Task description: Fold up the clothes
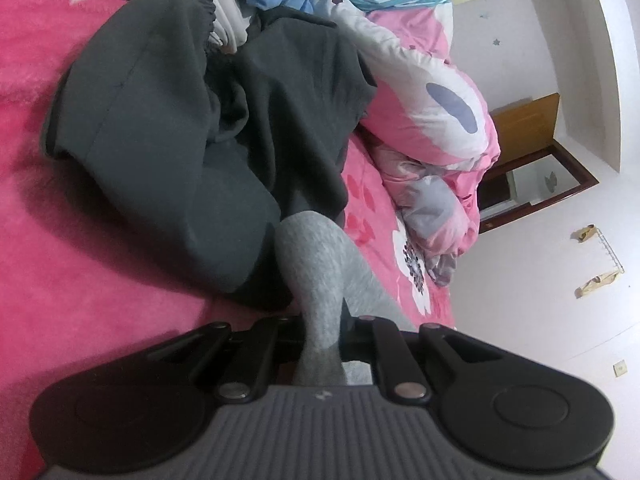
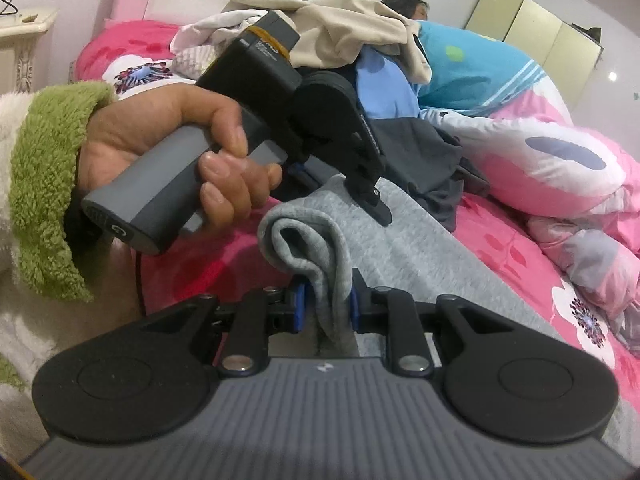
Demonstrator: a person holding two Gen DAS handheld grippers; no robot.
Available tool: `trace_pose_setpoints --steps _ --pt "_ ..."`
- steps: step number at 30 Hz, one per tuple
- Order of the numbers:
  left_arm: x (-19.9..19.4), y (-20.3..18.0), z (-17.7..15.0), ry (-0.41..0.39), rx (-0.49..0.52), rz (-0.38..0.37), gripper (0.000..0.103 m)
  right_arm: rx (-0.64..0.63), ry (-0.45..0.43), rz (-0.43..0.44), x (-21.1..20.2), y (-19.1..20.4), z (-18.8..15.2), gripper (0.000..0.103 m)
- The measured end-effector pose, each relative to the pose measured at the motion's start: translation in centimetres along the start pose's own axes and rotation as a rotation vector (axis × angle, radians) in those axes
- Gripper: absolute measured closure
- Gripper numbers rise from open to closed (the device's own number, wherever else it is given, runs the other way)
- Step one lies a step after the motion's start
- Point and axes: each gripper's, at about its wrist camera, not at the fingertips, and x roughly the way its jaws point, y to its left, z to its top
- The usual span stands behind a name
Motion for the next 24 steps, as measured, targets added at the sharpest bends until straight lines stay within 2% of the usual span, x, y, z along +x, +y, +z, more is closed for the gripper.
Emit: trace_pose_setpoints --steps 4,10,15,19,24 --pt "-0.2 -0.4 0.0 -0.006 0.008 0.016 0.093 0.053 -0.020 0.010 -0.5 -0.7 -0.1 0.085" --pt "-1.3 -2.8 -0.1 -0.037 0.048 0.021 0.093 0.243 -0.108 0.016 -2.1 -3.8 -0.5 0.085" --pt "-1.0 -8.5 0.1 -0.059 0.149 0.007 0.093 0.459 -0.240 0.006 -5.0 -7.4 -2.1 0.085" --pt "0.3 -14.6 -0.7 -0.060 0.262 -0.020 0.093 0.647 -0.371 -0.004 -7.4 -11.1 -4.4 0.085" --pt "5.3 -23.4 -3.8 -0.014 0.432 -0.036 0.093 0.827 -0.518 -0.077 -11.1 -15.3 -8.4 0.085"
